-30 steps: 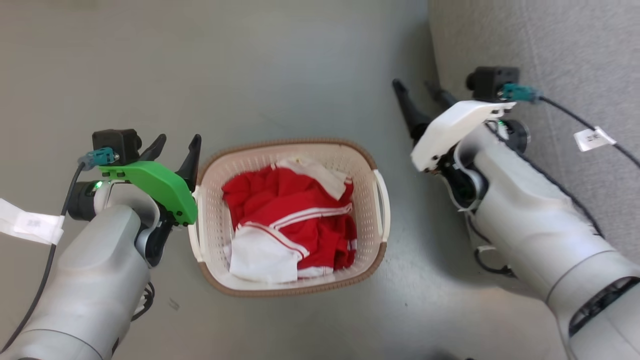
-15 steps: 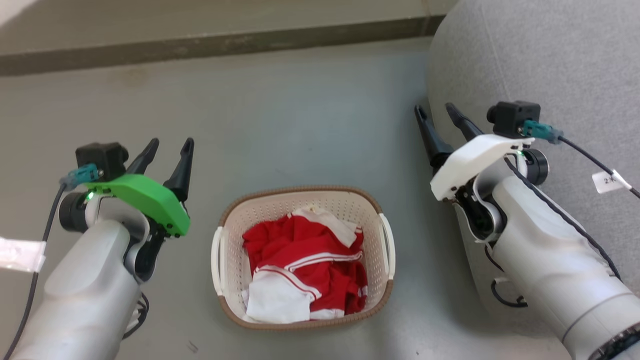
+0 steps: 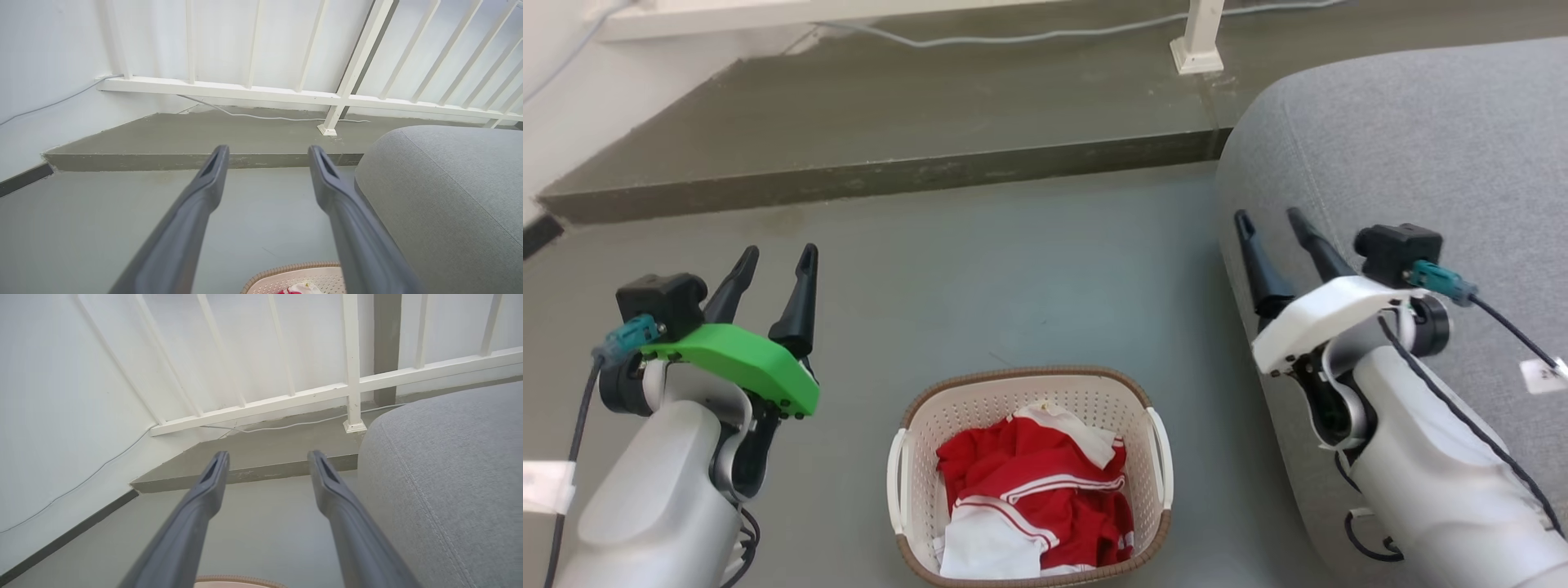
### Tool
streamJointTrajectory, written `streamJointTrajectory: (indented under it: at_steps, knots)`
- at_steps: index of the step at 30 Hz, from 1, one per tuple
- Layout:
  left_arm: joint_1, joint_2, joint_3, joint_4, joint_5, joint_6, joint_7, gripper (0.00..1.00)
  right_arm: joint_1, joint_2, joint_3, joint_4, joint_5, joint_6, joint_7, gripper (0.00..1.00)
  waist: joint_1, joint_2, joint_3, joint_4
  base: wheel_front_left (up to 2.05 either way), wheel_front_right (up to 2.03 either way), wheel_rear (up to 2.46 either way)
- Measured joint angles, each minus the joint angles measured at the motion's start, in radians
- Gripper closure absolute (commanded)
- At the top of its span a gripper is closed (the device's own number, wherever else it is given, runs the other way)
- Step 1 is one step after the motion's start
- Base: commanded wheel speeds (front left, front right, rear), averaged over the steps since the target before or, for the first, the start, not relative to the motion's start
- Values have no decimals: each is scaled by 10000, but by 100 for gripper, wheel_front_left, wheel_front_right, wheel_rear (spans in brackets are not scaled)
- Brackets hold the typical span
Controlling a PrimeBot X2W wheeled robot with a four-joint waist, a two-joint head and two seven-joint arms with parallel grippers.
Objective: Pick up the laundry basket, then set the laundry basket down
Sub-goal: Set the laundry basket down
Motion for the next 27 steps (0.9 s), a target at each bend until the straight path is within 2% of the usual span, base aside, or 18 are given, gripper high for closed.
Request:
streamJointTrajectory:
  at_steps: [4,13,19,27]
  knots:
    - [468,-61,458,-717,311,194,0,0,502,-144,-704,-640,-268,-278,0,0,0,0,-219,12,0,0,0]
    - [1750,-326,1592,-2073,970,677,0,0,1375,-221,-1327,-1781,-1218,-401,0,0,0,0,-399,63,0,0,0]
    - [2446,-351,1843,-2656,1526,763,0,0,1906,-224,-1544,-2324,-1687,-531,-2,0,0,0,-451,115,0,0,0]
    - [3065,-539,2119,-3271,2034,765,0,0,2500,-77,-1751,-2732,-1960,-537,-2,0,0,0,-440,145,0,0,0]
